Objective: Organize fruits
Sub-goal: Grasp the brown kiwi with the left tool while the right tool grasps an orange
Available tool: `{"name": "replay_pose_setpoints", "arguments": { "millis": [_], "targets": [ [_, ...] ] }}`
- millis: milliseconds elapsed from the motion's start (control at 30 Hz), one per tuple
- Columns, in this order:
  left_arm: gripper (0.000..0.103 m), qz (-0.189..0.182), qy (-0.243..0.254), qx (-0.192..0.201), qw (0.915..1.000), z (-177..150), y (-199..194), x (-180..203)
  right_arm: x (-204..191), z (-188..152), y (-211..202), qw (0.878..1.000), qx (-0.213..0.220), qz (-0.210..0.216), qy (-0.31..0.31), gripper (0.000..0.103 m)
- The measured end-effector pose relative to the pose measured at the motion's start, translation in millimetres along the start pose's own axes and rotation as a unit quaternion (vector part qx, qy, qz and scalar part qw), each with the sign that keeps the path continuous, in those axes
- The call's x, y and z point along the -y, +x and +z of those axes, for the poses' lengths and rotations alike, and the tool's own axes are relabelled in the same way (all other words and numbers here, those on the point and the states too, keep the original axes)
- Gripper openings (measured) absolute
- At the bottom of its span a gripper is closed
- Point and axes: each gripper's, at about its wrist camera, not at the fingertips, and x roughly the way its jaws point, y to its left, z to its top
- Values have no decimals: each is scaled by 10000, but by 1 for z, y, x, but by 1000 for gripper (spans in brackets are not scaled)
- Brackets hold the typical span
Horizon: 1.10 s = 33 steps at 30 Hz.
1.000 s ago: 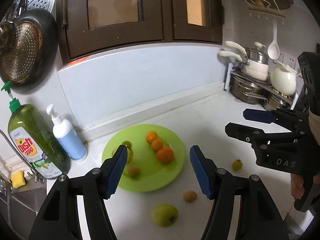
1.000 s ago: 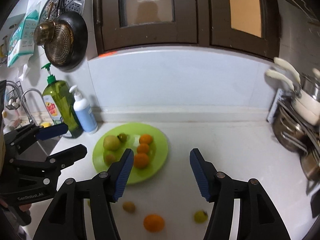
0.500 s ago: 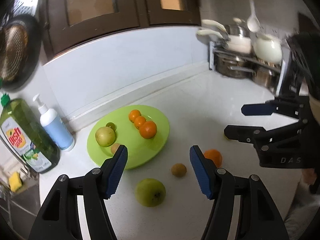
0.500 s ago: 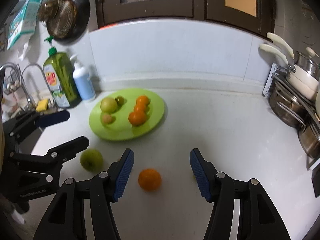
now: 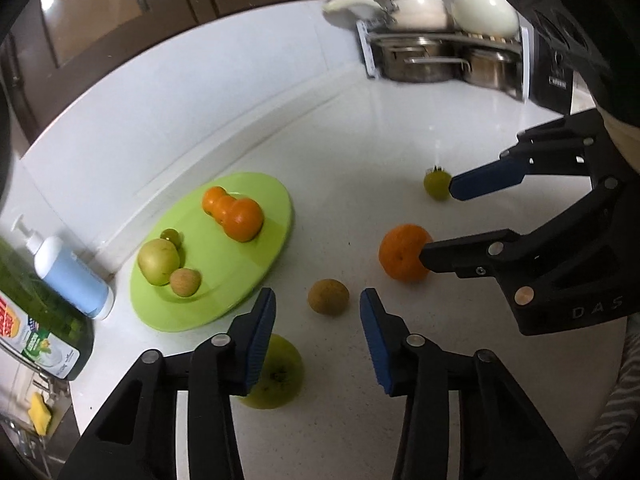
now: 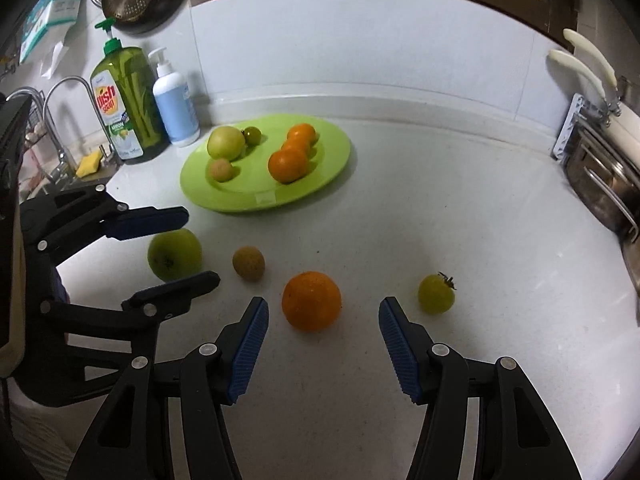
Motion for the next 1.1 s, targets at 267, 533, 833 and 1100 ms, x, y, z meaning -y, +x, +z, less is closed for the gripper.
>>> {"name": "replay_pose_setpoints", "arguments": {
  "millis": [267,533,833,1100],
  "targets": [
    [41,79,244,-314,9992,7,22,4,7,3,15,9994,-119,263,196,54],
    [34,201,173,-583,9979,9,40,11,15,5,28,9972,-228,515,489,48],
    [29,158,15,-707,9974,10,51,11,20,5,39,9940,-342,797,662,47],
    [29,127,-325,-618,9975,12,36,2,19,6,41,9919,-369,982,714,38]
  ]
}}
